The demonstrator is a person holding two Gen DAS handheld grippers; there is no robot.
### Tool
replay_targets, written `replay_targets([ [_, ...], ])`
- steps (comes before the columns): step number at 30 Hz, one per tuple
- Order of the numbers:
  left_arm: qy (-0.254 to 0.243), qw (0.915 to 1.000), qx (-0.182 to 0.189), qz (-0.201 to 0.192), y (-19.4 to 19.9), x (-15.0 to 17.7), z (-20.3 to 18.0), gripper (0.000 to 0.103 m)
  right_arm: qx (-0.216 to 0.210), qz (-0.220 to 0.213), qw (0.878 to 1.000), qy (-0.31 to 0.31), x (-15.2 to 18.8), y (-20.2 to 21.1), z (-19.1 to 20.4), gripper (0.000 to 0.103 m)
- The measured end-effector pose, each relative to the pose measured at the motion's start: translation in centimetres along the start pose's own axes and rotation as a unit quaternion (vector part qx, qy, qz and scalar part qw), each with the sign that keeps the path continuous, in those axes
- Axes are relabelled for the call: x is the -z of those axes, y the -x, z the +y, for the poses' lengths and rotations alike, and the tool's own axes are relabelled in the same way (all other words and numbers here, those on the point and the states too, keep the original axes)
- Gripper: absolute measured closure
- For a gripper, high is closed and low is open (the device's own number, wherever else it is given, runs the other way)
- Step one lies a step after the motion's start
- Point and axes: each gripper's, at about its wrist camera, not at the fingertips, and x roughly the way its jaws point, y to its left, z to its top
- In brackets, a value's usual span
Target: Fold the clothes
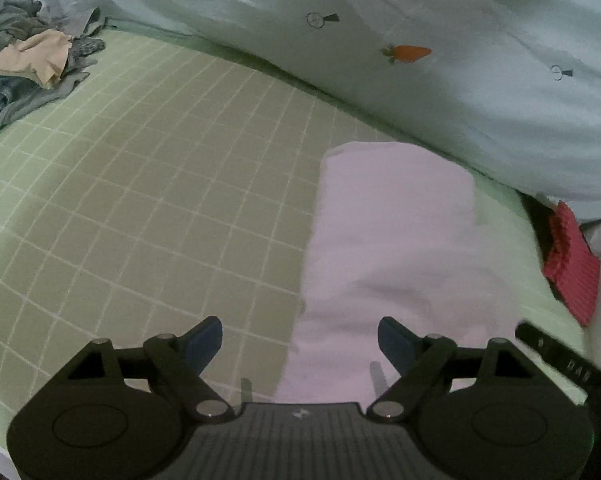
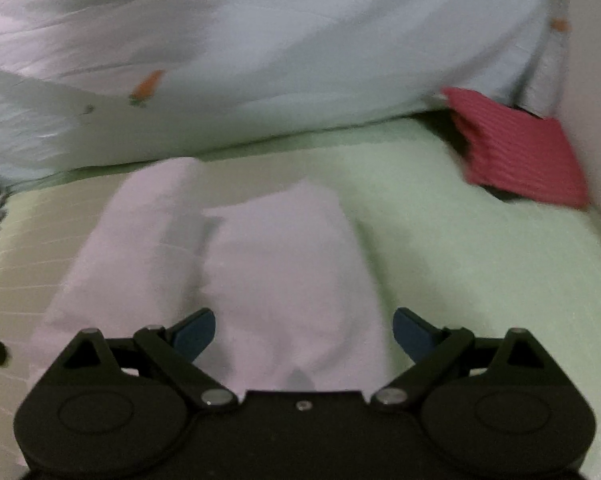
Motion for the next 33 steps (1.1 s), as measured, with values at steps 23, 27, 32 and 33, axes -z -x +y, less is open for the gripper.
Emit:
replay_targets([
  [23, -0.076, 0.9954, 0.057, -0.012, -4.2, -6.1, -1.8, 0.012, -0.151, -0.049, 0.986, 0.055, -5.4, 2.8, 5.4, 0.096],
  [27, -0.100, 0.9918, 0.080, 0.004, -5.2, -5.8, -3.2, 0.010, -0.074, -0.054, 0.996, 0.021, -5.5, 2.6, 1.3, 0.087],
  [32, -0.119, 0.9873, 0.098, 0.037, -6.6, -4.9, -4.2, 0.010, 0.061, 0.067, 0.994, -0.059, -2.1, -3.0, -4.2, 0.065],
  [33, -0.117, 0.9868, 0.104, 0.041, -6.8, -4.8, -4.2, 0.010, 0.045, 0.064, 0.993, -0.090, -1.8, -2.8, -5.1, 0.048],
])
